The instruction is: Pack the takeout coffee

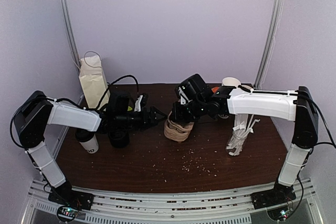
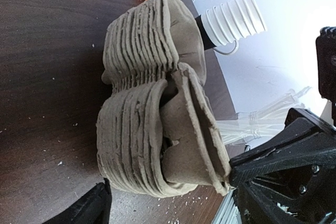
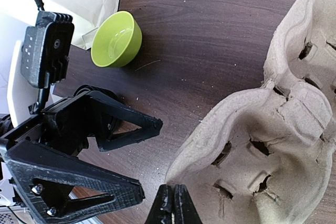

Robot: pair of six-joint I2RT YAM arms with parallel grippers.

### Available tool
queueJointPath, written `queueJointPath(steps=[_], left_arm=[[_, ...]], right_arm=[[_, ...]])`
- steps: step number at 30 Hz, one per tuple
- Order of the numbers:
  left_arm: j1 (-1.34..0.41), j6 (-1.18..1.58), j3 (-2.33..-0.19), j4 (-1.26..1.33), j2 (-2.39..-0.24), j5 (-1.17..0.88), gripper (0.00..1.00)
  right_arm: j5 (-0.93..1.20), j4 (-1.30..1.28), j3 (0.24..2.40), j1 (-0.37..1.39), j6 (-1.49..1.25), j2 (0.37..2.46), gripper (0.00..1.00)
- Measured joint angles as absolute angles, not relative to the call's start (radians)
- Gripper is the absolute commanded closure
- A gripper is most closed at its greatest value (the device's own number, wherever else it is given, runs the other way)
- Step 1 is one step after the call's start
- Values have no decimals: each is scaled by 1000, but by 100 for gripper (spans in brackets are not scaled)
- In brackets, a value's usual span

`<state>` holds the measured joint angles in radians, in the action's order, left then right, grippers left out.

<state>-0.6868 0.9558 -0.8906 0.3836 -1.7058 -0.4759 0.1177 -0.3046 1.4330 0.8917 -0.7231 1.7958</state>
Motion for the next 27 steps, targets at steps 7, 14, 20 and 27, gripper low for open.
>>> queueJointPath(steps=[7,14,20,27], left_arm=[[-687,956,-902,383,-1728,-480,15],[-687,956,-934,384,-1742,-491,21],[-687,957,-939,392,-1758,-502,22],[-686,956,-939,390,-1758,-502,21]], right_arm=[[121,-304,1433,891,-727,1796,100],[125,-303,1433,891,-730,1796,100],[126,-305,1431,889,-730,1796,100],[128,-304,1431,888,-730,1796,100]])
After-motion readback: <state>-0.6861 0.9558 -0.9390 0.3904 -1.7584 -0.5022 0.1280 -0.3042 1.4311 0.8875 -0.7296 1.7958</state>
